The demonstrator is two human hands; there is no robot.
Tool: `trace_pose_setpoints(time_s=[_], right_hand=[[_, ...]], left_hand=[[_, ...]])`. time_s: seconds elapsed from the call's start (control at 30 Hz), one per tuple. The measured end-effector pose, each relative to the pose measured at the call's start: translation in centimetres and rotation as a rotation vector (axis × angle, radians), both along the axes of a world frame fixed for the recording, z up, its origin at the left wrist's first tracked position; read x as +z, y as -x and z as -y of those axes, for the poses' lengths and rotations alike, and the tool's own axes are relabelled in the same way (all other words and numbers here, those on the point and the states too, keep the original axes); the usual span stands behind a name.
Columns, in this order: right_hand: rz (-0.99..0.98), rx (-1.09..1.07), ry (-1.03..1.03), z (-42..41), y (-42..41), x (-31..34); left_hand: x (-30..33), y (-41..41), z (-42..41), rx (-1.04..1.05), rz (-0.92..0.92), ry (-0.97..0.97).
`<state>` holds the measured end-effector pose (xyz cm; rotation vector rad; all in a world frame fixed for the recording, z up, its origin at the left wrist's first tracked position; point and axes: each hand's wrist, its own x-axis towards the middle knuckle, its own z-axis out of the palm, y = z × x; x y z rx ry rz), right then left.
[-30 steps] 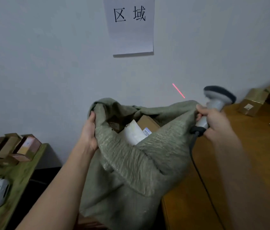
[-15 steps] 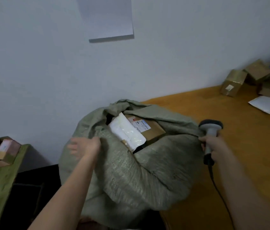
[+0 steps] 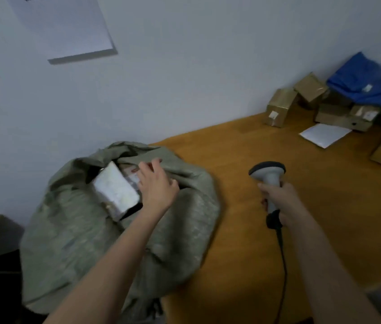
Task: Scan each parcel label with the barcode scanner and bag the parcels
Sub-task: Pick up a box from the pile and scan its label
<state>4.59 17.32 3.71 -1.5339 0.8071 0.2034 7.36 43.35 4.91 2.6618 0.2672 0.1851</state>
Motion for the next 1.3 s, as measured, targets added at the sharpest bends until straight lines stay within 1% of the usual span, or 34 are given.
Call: trace_pose_setpoints(time_s=[0.17, 0.27, 0.4, 0.53, 0.7, 0.8, 0.93, 1.03, 1.13, 1.2, 1.3], right_hand=[[0.046, -0.061, 0.028, 10.1, 1.3, 1.3], [0.088, -0.075, 0.023, 14.5, 1.2, 2.6], [0.163, -0.088, -0.021, 17.5, 1.0, 3.9], [0.183, -0.148, -0.071, 19.1, 2.2, 4.3], [0.200, -0.273, -0.052, 22.1, 2.4, 5.0], [0.230, -0.333, -0.033, 25.0, 2.1, 5.0], [0.244, -0.420, -0.066, 29.8, 1.7, 4.7], [0.273, -0.497, -0.071, 34.6, 1.0, 3.9], [0.323, -0.578, -0.068, 40.8, -0.6, 3.3], [0.344, -0.600, -0.086, 45.5, -1.7, 2.9], [0.319, -0.589, -0.102, 52.6, -2.8, 2.6]], left_hand=[[-1.0, -0.7, 12.2, -0.101, -0.078, 0.017], [-0.7, -0.7, 16.9, -0.152, -0.098, 0.006], [-0.3, -1.7, 19.8, -0.197, -0.132, -0.048], [-0.5, -3.4, 21.7, -0.262, -0.162, -0.063], [-1.4, -5.9, 25.8, -0.392, -0.229, 0.001], [-2.0, -6.5, 29.4, -0.473, -0.263, 0.054], [-2.9, -7.1, 34.8, -0.585, -0.313, 0.085], [-3.5, -8.0, 39.2, -0.649, -0.339, 0.063], [-4.0, -9.5, 44.4, -0.669, -0.310, 0.033], [-4.3, -10.5, 48.7, -0.663, -0.275, 0.003], [-4.2, -11.3, 56.7, -0.707, -0.322, 0.038]])
